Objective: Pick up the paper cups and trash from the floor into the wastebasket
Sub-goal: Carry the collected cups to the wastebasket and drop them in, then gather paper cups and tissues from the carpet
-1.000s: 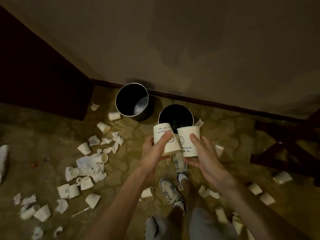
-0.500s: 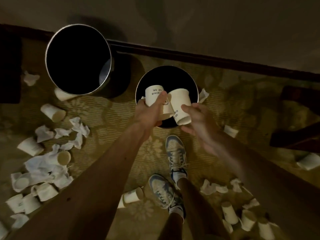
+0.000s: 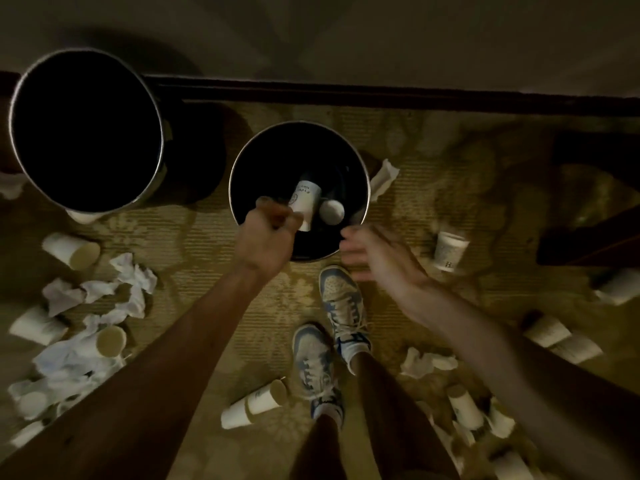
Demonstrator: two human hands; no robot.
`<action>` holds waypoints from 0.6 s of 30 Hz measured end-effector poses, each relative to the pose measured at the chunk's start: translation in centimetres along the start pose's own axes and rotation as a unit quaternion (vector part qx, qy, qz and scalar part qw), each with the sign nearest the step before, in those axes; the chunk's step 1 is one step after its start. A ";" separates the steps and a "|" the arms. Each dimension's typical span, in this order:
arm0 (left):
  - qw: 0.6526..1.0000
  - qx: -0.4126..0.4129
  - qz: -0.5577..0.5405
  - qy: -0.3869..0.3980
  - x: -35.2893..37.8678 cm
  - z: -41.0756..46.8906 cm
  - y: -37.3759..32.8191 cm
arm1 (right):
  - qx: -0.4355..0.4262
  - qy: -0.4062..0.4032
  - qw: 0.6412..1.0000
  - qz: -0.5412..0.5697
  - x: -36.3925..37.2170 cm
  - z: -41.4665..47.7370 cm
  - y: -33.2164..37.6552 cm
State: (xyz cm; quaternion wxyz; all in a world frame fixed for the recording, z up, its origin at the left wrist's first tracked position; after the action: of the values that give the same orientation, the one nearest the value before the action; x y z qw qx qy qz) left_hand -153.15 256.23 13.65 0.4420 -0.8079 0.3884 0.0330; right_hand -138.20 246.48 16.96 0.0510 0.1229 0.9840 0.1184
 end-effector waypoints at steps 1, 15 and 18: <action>0.999 0.031 0.031 0.006 -0.2 -0.8 -0.9 | -0.009 -0.023 1.000 0.009 -0.5 -0.7 -0.5; 0.883 0.293 0.284 0.231 13.9 -5.2 -1.9 | 0.014 -0.155 0.983 0.099 -8.1 3.0 -9.2; 0.880 0.260 0.315 0.242 17.9 -1.7 2.4 | 0.007 -0.094 0.979 0.181 -8.4 7.6 -10.3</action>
State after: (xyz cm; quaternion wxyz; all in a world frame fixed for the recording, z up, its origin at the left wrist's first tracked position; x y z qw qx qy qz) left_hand -142.75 243.55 5.97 0.4947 -0.4823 0.7115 -0.1282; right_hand -131.49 236.33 7.69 0.1198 0.3096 0.9373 0.1065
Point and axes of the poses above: each hand's wrist, its own z-axis towards the middle knuckle, its own x-axis out of the palm, y = z × x, the point moved 2 cm from there along z, towards the middle knuckle, and after that the axes turned 13 degrees about x, right-handed, at the moved point
